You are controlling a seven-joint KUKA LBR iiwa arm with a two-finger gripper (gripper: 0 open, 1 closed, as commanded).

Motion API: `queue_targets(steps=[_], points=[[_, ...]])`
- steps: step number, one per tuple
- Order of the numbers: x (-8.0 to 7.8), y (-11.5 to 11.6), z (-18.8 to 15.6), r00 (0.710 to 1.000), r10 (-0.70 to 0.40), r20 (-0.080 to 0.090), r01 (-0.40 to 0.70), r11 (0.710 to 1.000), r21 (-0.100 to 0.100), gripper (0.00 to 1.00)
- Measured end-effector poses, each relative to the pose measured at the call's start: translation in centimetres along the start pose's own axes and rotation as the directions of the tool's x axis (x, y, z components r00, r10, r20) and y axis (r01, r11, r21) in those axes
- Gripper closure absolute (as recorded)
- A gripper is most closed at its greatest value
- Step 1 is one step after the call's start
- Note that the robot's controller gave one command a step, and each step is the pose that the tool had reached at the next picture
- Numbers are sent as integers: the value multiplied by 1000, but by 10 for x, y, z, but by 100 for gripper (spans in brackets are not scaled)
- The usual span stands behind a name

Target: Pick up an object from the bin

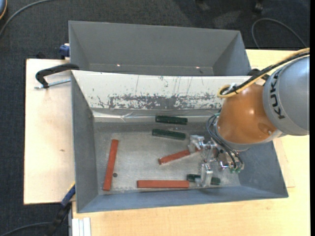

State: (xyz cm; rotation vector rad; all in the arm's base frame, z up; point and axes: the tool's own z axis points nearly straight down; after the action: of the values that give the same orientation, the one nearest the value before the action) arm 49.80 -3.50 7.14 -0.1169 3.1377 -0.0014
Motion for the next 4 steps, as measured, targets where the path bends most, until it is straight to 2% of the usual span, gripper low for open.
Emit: queue_targets(steps=[1,2,3,4], points=[[-2,3,-2,1000,-4,7,4,1000,-1,100],[-1,3,0,1000,-4,1,4,1000,-2,0],[-1,3,-3,1000,-4,-1,4,1000,-2,100],[-1,3,-3,1000,-5,-1,5,1000,-2,100]])
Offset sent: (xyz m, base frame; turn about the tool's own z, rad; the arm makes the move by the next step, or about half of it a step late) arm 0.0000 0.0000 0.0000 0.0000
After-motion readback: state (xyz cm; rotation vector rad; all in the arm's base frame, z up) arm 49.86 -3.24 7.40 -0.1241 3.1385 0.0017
